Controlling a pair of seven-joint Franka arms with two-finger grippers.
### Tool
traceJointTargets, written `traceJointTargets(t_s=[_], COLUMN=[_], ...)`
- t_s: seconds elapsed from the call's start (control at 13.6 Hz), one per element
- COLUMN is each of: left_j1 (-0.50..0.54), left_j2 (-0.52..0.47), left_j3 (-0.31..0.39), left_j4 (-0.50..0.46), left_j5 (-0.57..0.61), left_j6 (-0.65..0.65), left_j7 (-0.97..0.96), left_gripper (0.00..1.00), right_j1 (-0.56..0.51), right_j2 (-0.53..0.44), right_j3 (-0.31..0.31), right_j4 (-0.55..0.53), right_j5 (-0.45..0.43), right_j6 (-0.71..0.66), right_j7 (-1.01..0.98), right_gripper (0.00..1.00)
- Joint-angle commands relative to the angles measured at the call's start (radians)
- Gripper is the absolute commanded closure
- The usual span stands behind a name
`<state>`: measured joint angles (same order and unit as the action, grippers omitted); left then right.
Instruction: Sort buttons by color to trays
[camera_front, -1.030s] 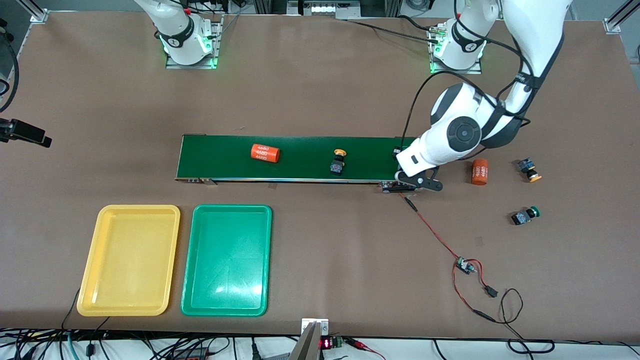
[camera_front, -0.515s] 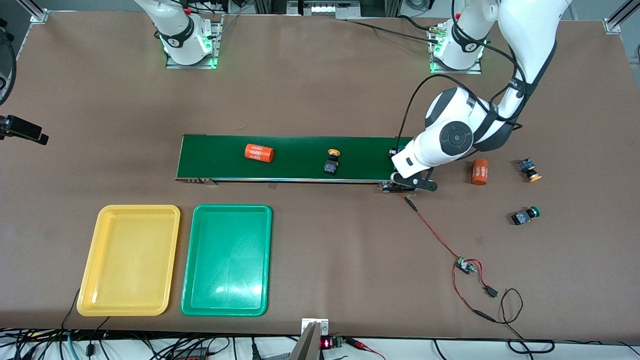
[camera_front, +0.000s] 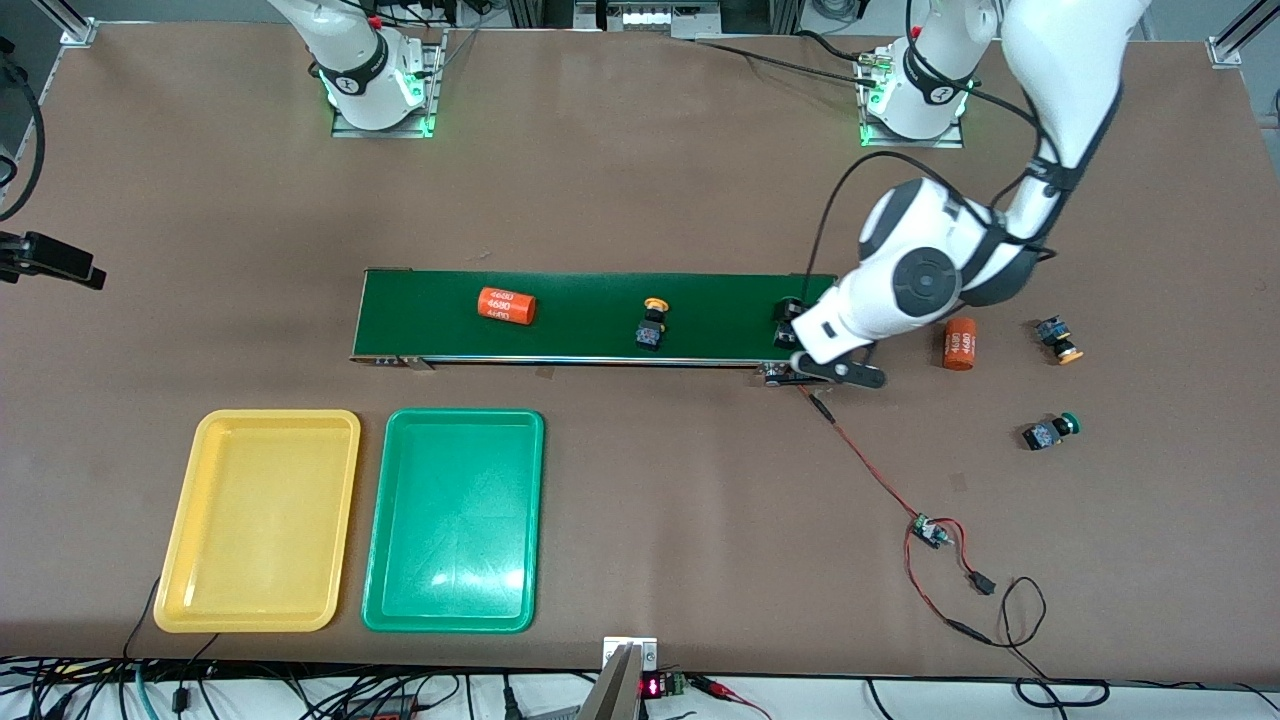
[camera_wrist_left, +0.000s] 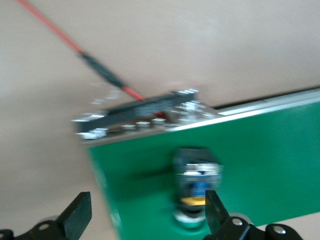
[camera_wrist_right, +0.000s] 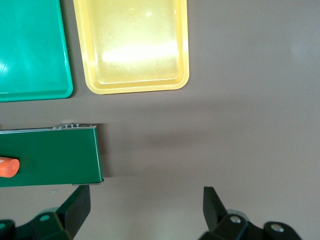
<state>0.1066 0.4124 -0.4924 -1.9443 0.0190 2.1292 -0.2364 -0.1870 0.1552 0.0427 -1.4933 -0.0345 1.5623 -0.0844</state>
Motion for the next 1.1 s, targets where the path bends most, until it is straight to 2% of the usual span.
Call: traceJointTargets(t_s=[0.0, 0.29, 0.59, 0.81, 1.03], left_j1=[0.143, 0.267, 0.289, 0.34, 0.373], left_j2=[-0.043, -0.017, 0.012, 0.077, 0.161], left_j3=[0.014, 0.018, 0.058, 0.061, 0.061], left_j4=[-0.001, -0.002, 0.004, 0.109, 0.246], left_j5=[-0.002, 0.002, 0.083, 0.209, 0.282], left_j6=[-0.081, -0.132, -0.117, -0.094, -0.097], left_j7=[0.096, 0.232, 0.291, 0.383, 0.656], left_gripper=[0.0, 0.0, 0.0, 0.0, 0.0], right_j1=[0.023, 0.029, 0.057, 0.064, 0.067], right_j2=[0.012, 0.02, 0.023, 0.029, 0.041], right_j3=[0.003, 0.003, 0.003, 0.003, 0.003], right_j4=[0.001, -0.002, -0.015, -0.015, -0.015], right_j5=[-0.007, -0.005, 0.013, 0.04, 0.045], right_j6=[-0.013, -0.025, -0.027, -0.057, -0.057], right_j7=[-0.006, -0.002, -0.005, 0.002, 0.005], right_gripper=[0.0, 0.0, 0.0, 0.0, 0.0])
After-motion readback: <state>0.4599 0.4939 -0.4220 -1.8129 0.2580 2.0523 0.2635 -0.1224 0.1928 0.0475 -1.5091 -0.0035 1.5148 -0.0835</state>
